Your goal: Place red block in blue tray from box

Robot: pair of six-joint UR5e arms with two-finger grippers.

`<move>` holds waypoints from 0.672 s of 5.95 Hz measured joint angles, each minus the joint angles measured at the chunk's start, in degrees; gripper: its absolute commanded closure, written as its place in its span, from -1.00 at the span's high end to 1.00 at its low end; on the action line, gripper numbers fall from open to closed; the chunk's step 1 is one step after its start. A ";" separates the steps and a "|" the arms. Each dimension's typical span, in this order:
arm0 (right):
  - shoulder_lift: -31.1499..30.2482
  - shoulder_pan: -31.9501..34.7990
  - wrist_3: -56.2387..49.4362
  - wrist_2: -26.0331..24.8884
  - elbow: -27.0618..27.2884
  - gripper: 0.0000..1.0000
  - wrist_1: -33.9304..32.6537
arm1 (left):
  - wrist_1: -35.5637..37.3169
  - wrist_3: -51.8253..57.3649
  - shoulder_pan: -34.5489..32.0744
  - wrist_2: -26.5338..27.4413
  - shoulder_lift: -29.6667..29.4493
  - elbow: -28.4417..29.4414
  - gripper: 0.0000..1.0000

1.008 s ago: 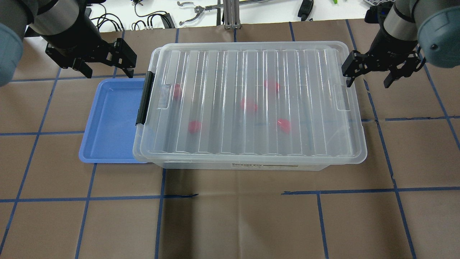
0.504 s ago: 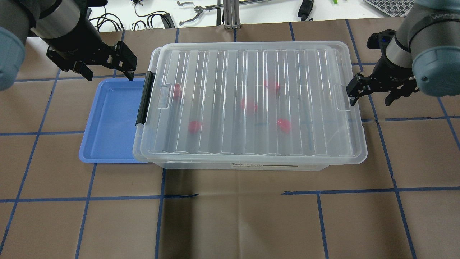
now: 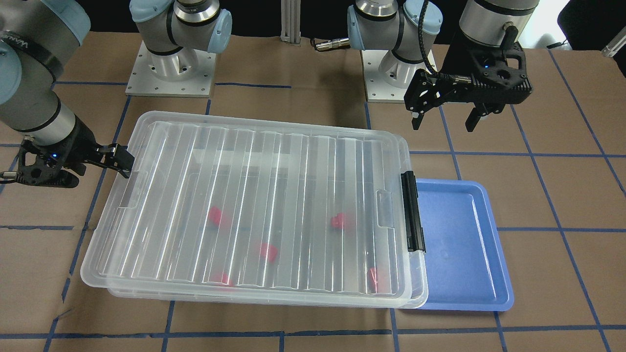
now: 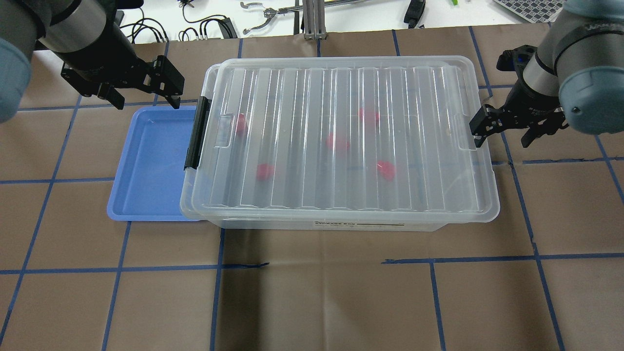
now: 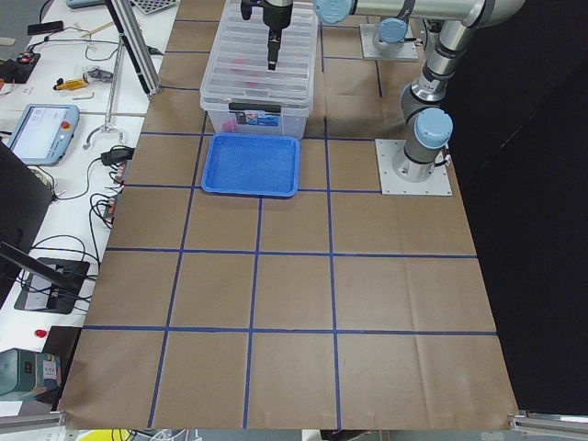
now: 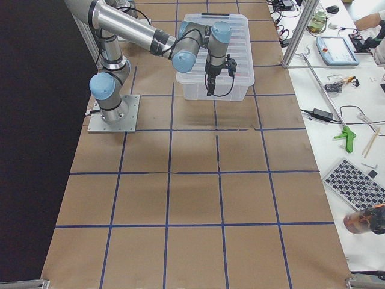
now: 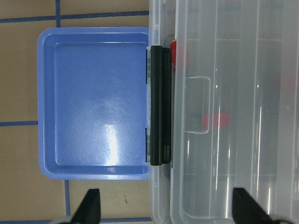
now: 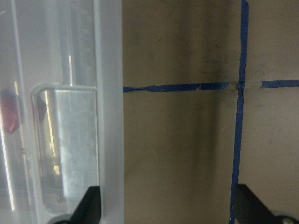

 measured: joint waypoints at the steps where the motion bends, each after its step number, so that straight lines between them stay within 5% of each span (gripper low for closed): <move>1: 0.09 -0.35 -2.36 -0.55 -0.03 1.00 -0.12 | 0.00 0.00 -0.02 0.00 0.04 0.01 0.97; 4: 0.19 -3.61 -5.89 -2.09 -0.13 1.00 -0.22 | 0.06 -0.06 -0.07 0.02 -0.13 -0.22 0.97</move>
